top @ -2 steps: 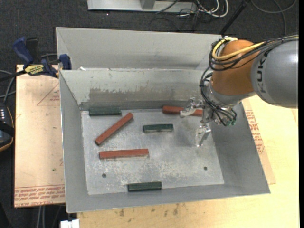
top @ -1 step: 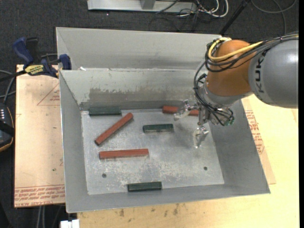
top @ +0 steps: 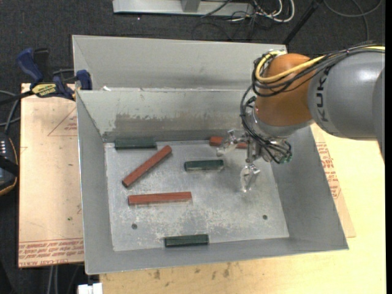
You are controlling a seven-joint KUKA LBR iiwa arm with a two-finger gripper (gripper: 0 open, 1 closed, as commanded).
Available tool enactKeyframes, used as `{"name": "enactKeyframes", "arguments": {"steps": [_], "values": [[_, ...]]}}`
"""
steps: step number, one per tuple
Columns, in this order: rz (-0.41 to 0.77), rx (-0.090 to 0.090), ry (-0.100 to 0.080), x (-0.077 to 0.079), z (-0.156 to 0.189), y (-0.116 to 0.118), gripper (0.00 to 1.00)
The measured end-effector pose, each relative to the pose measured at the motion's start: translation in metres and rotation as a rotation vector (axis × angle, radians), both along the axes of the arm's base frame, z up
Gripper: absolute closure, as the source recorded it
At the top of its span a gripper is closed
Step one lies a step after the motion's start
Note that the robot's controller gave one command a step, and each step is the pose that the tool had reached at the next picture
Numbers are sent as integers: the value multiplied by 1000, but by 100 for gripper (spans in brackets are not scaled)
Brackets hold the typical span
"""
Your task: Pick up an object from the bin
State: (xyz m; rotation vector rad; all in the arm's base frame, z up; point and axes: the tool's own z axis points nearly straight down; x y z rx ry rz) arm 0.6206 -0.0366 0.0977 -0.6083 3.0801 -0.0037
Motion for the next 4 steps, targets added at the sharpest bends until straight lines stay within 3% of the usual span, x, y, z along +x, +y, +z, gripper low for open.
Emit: {"name": "enactKeyframes", "arguments": {"steps": [1,2,3,4], "values": [[52,7,-4,27,-21,26,0],[140,5,-14,26,-18,77,100],[140,5,-14,26,-18,77,100],[154,3,0,23,192,100,100]]}}
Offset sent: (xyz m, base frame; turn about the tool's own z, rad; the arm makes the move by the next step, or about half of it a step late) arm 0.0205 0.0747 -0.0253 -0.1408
